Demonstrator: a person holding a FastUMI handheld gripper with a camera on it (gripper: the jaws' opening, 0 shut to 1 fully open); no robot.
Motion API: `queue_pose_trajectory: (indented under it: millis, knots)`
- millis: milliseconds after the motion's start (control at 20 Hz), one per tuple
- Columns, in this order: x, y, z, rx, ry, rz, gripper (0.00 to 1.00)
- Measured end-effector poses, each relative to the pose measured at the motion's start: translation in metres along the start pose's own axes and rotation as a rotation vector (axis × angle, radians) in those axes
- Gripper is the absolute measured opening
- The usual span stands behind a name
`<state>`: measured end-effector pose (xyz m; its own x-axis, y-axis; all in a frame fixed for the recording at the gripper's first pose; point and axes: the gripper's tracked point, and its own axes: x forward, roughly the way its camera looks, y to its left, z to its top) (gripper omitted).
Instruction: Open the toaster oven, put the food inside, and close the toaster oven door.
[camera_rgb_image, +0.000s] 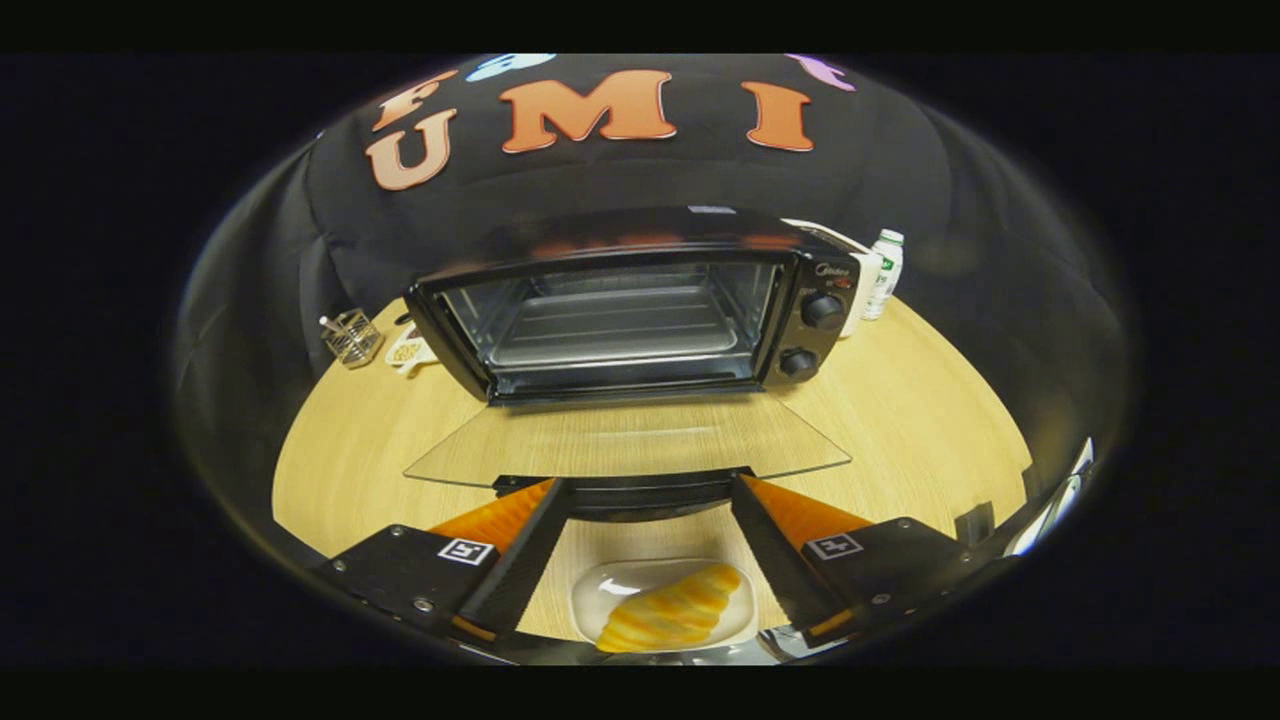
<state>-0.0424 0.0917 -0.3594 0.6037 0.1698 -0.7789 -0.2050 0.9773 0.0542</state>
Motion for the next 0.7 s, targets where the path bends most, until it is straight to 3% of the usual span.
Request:
queue_pose_trajectory:
  millis: [700]
  knots:
    - [0.033,0.004,-0.053,0.006,0.129,-0.01,0.97]
